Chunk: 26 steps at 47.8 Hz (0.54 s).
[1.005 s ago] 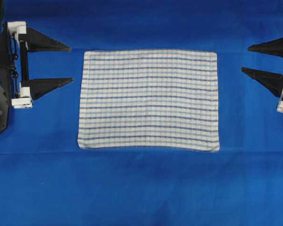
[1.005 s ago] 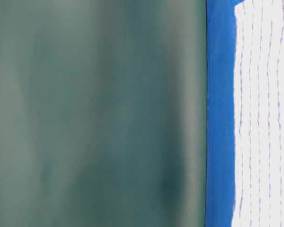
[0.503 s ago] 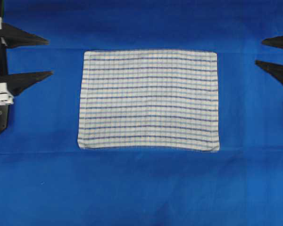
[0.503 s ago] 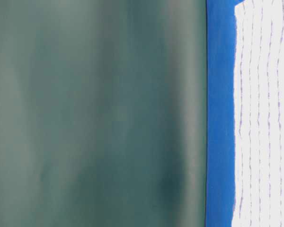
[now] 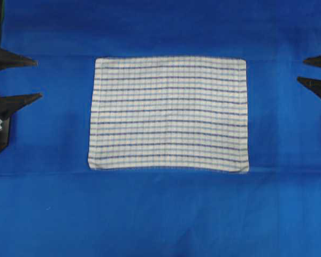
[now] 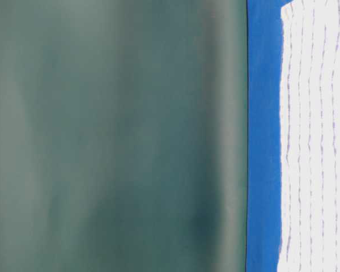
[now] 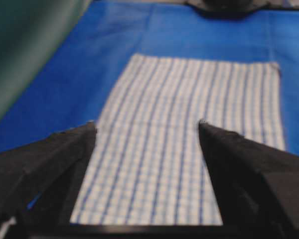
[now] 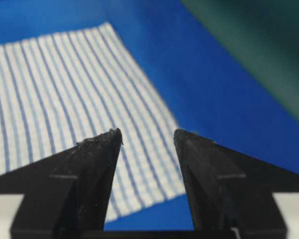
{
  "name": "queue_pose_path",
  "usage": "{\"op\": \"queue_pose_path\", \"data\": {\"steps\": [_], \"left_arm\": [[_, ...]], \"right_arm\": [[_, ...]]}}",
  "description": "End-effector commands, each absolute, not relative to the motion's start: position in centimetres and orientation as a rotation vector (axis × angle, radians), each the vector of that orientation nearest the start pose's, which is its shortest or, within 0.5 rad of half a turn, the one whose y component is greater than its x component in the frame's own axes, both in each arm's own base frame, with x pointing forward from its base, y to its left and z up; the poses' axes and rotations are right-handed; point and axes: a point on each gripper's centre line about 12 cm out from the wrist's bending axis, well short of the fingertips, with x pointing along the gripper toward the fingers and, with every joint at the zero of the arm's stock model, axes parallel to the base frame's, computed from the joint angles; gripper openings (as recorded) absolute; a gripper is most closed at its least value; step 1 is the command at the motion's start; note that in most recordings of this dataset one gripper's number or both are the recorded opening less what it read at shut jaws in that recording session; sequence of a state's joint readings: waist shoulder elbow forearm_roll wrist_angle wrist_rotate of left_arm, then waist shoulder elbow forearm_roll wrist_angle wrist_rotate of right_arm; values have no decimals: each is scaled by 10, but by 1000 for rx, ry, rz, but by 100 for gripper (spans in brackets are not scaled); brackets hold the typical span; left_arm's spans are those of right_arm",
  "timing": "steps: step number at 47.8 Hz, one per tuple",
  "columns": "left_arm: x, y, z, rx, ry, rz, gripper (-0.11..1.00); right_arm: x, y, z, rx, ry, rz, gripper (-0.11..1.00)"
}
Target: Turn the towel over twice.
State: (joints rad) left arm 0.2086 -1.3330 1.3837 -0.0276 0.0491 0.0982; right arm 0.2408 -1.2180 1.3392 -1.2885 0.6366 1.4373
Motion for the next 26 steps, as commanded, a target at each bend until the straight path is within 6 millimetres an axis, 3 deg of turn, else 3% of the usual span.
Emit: {"op": "queue_pose_path", "data": {"steps": [1, 26], "left_arm": [[137, 29, 228, 56, 109, 207, 78], [137, 29, 227, 55, 111, 207, 78]], "right_arm": [[141, -35, 219, 87, 248, -398, 54], [141, -36, 218, 90, 251, -401, 54]]}}
